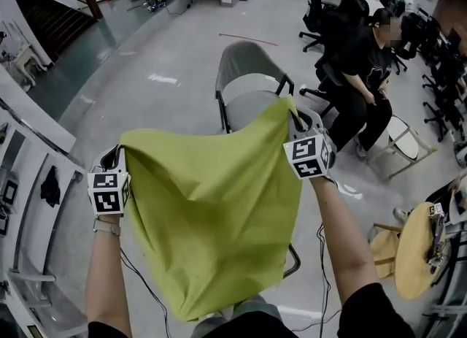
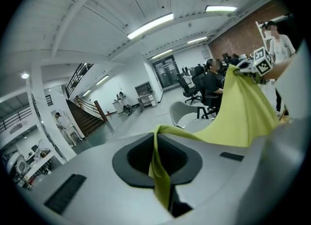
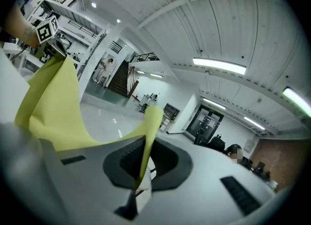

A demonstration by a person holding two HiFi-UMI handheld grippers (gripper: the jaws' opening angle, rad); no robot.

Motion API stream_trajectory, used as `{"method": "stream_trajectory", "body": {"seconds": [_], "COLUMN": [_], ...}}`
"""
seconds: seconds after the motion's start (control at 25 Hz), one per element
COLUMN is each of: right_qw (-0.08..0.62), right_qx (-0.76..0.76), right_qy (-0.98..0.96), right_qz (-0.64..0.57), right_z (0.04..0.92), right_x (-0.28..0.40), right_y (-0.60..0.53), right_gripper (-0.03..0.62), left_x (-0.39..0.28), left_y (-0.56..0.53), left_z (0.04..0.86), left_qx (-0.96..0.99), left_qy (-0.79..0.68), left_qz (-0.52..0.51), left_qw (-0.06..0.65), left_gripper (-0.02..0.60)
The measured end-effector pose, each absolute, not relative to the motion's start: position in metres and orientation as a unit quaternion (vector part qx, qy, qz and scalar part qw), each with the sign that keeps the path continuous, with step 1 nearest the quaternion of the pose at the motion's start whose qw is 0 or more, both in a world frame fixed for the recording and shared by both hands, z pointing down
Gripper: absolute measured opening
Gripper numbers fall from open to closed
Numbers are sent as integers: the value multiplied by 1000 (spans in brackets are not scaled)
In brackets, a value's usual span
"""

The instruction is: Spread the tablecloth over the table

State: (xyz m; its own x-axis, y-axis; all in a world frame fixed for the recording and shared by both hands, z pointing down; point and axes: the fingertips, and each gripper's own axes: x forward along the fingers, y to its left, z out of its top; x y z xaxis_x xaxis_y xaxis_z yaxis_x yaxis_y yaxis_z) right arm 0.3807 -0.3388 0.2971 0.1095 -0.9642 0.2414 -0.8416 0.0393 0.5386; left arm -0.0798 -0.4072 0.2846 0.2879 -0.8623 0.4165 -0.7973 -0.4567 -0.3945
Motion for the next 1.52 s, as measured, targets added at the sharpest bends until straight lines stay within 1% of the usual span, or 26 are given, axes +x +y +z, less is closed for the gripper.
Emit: {"method": "stream_trajectory", "body": {"seconds": [0.24, 0.44, 0.6, 0.88, 1.24, 1.36, 1.44, 1.48, 1.52], "right_qw": [307, 328, 347, 380, 397, 399, 397, 395, 393], "right_qx": [689, 679, 665, 640, 613, 603, 604, 605, 606], "right_qy": [-651, -653, -660, -668, -682, -689, -689, -688, -688], "right_qz": [-88, -64, -43, -15, 33, 52, 59, 65, 72], "right_z": [316, 364, 410, 487, 550, 565, 571, 573, 575], "right_x": [404, 407, 401, 388, 360, 350, 348, 347, 347], "right_y": [-375, -391, -395, -388, -375, -369, -365, -364, -364], "right_gripper": [9, 11, 11, 11, 12, 14, 20, 52, 109], "left_x": [-68, -59, -57, -63, -76, -76, -75, -75, -76], "left_y": [-444, -455, -452, -443, -425, -417, -412, -409, -407], "left_z": [309, 356, 403, 480, 534, 544, 549, 551, 552], "left_qx": [-792, -786, -780, -776, -770, -771, -774, -775, -775], "left_qy": [521, 513, 502, 490, 483, 474, 467, 464, 463], "left_qz": [-314, -343, -371, -398, -414, -422, -424, -425, -427], "left_qw": [46, 38, 29, -18, -53, -54, -53, -51, -49], "left_gripper": [17, 17, 18, 18, 21, 46, 83, 110, 140]}}
